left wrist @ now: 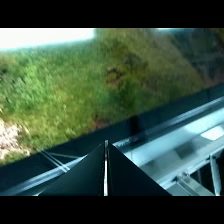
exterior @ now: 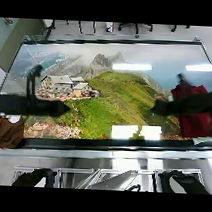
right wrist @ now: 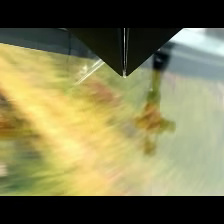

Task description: Fold the shirts.

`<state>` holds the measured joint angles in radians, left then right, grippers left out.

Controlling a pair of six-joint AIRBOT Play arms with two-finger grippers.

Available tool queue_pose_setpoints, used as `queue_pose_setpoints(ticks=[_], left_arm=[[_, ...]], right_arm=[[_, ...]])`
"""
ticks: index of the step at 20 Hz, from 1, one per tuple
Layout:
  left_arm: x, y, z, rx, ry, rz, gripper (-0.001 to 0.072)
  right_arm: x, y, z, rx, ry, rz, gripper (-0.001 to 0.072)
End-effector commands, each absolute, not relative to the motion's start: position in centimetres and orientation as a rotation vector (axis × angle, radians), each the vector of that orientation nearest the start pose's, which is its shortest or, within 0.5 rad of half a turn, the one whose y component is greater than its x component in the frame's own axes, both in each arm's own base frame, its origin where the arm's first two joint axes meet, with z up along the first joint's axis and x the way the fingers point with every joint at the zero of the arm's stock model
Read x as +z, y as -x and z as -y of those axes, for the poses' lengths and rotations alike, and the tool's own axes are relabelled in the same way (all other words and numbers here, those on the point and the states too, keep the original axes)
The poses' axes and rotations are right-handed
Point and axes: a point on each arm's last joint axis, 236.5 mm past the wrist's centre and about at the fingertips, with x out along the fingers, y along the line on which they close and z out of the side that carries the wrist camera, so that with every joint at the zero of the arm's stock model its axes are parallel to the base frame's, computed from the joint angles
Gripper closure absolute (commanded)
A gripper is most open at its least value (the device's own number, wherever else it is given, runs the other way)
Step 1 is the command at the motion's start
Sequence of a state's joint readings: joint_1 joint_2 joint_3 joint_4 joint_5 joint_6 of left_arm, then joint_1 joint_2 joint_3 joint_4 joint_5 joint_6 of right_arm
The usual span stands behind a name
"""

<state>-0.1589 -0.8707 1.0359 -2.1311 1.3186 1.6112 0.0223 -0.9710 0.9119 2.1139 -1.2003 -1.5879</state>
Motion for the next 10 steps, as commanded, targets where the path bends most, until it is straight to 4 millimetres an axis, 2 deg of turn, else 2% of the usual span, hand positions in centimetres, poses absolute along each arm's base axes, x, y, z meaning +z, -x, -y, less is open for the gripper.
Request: queue_pose_setpoints(ticks=[1,7,10], left_arm=[[9.6,-23.4,17.3,-0.561,0.351,-1.168,0.0693],[11.3,-22.4,17.1,-0.575,0.342,-1.09,0.0693],[11.5,-22.2,17.0,-0.579,0.34,-1.085,0.0693]], right_arm=[[2.7,-27.2,-17.7,0.471,-0.369,-1.198,0.0693],[2.8,-27.0,-18.1,0.473,-0.387,-1.207,0.0692],[2.7,-27.0,-18.1,0.473,-0.387,-1.207,0.0692]])
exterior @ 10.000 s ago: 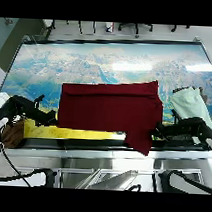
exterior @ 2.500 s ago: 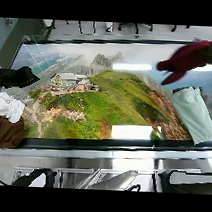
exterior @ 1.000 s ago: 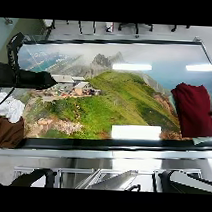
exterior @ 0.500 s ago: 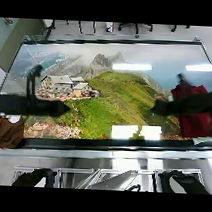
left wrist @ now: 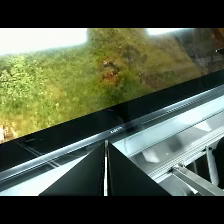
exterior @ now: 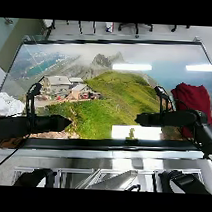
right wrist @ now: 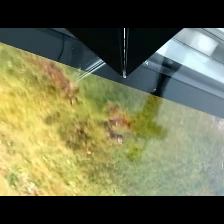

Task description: Fold the shirts.

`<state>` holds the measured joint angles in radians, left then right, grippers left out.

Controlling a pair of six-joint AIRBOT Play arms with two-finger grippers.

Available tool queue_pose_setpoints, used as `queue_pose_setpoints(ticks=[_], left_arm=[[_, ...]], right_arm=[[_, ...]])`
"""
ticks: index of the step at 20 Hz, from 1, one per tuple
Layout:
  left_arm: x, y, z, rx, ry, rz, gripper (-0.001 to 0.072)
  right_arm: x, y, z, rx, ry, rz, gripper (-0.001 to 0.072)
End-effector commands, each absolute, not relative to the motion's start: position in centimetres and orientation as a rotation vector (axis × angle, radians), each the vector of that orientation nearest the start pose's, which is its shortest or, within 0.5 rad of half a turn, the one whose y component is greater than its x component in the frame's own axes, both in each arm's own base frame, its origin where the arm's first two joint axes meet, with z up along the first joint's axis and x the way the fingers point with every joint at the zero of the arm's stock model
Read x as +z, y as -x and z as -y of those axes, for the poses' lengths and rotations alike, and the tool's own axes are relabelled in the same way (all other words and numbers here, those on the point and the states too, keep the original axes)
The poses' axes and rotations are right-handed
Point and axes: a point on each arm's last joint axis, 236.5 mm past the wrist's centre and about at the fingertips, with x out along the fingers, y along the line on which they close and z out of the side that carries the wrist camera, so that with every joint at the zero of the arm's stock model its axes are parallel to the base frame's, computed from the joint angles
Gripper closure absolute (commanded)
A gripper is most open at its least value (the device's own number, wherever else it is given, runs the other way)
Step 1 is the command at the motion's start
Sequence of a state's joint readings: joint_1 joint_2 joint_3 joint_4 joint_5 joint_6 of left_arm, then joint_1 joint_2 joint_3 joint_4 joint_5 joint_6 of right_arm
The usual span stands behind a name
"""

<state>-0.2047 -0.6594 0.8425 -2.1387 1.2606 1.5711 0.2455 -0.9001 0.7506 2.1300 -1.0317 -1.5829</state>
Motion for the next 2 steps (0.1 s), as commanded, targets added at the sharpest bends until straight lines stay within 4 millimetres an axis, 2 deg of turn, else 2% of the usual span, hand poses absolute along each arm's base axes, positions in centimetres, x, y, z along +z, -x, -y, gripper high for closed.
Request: queue_pose_setpoints(ticks=[1,2], left_arm=[[11.49,-22.06,17.03,-0.581,0.338,-1.091,0.0693],[11.44,-21.95,17.02,-0.582,0.337,-1.097,0.0693]], right_arm=[[2.73,-27.0,-18.09,0.473,-0.387,-1.207,0.0692],[2.73,-27.01,-18.08,0.473,-0.387,-1.207,0.0692]])
